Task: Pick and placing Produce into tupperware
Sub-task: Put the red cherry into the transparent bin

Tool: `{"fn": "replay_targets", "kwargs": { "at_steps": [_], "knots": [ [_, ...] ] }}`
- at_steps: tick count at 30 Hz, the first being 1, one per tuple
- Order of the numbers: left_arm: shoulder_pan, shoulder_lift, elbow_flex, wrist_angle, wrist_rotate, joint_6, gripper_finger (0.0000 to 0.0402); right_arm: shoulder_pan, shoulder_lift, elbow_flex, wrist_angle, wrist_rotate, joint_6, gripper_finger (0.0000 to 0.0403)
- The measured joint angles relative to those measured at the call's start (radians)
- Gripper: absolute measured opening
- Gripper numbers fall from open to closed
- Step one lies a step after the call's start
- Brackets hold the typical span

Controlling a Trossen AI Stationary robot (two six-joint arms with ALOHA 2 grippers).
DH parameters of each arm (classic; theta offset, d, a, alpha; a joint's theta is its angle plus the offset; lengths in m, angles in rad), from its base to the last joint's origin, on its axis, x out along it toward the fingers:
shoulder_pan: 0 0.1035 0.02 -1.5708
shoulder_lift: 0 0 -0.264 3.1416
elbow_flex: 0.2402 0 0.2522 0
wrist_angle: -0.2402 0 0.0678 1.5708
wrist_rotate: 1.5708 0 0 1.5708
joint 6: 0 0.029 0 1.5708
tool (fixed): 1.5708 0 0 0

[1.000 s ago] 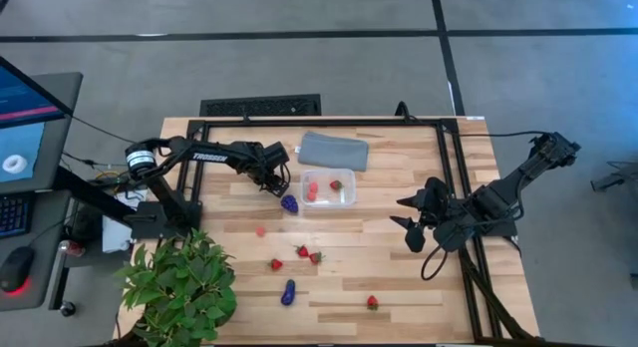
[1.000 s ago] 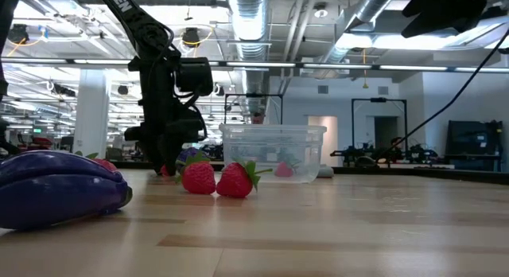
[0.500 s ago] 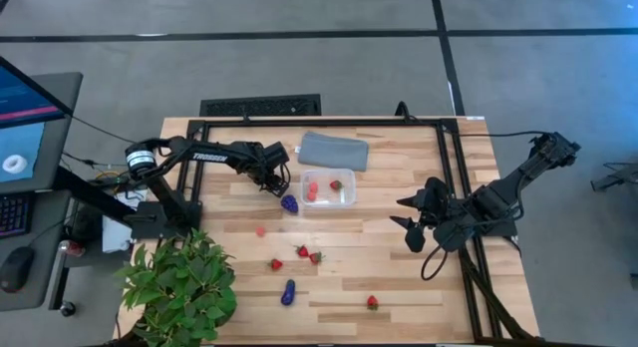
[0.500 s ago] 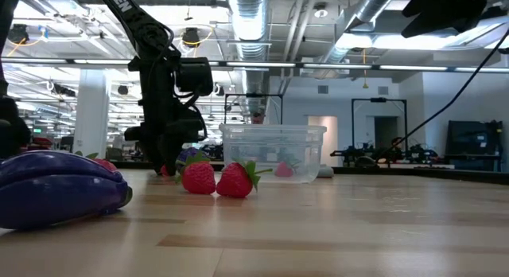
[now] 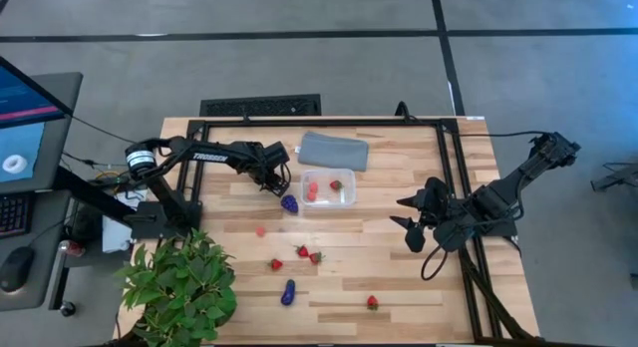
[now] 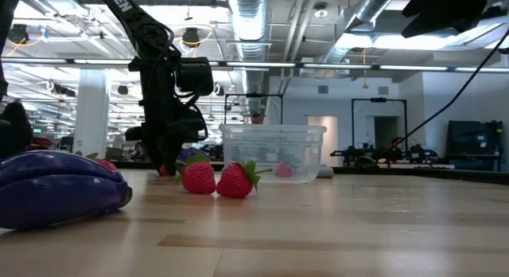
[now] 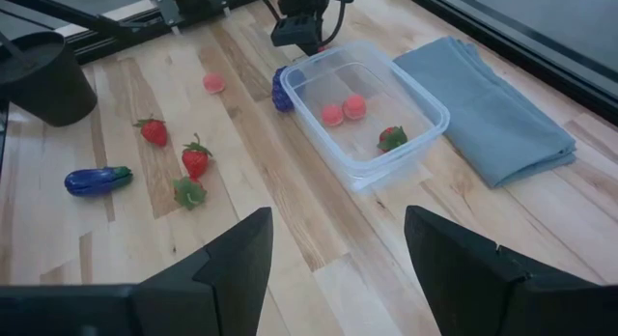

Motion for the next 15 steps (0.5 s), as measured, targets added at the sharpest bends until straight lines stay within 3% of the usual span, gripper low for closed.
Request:
{"fn": "replay_targets", "kwargs": {
  "at_steps": [15],
  "knots": [
    [0.0, -0.052, 0.046, 0.0, 0.006, 0.011, 0.0115, -0.02, 0.0, 0.0, 0.003, 0.0, -0.008, 0.026]
  ]
}}
